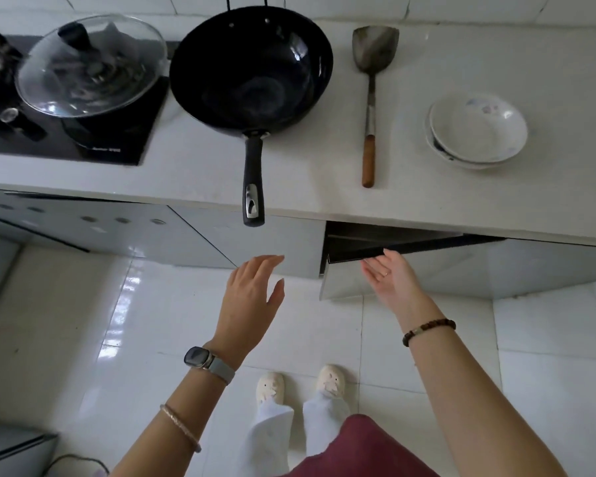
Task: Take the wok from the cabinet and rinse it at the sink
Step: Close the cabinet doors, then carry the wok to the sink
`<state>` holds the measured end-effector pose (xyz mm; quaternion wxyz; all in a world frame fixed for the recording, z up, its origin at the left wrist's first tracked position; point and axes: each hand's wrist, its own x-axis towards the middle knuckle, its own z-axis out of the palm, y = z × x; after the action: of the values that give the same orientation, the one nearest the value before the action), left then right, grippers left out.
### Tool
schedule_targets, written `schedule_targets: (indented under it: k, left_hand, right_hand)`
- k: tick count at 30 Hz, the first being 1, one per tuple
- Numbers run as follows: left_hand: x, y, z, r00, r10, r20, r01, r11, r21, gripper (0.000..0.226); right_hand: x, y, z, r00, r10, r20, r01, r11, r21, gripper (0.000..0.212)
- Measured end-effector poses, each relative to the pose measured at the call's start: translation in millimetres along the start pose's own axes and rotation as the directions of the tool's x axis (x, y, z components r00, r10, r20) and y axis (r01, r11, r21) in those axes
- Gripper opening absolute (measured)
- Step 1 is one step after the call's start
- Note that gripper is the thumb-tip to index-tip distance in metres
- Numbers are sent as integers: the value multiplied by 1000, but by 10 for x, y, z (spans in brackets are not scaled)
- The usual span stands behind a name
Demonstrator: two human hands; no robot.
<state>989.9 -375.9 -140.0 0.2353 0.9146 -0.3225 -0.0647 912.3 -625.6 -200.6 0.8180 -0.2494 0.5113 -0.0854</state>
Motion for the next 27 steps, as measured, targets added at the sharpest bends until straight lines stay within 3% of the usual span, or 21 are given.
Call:
schedule_targets:
  k: [4,7,13,17,19,23,27]
  left_hand:
    - [20,-7,50,1000,-21,-7,21,1000,4,37]
    - [28,6,83,999,-50,-13,50,999,-4,36]
    - [27,1,134,995,-92,-22,92,996,-8,34]
    - [45,-24,144,994,-107,-30,107,994,-2,34]
    - [51,-14,137,994,-107,-32,107,994,-4,34]
    - [68,-4,104,994,-96,-46,95,995,-13,33]
    - [89,-33,24,992,-108,-61,106,994,-32,32]
  right_hand:
    - [121,-143,84,998,5,61,-4,1000,-12,40]
    - [263,-211,165,996,30,83,-26,998,-48,10]
    - [450,-338,269,999,24,41,-19,992,-127,16]
    - [448,-339,263,999,20,45,-12,986,-169,45]
    - [442,-344,264,998,23,53,-14,987,-158,48]
    - [380,-350,302,998,53,38,-45,984,-171,16]
    - [304,-350,375,997,79,7,-72,942,-328,10]
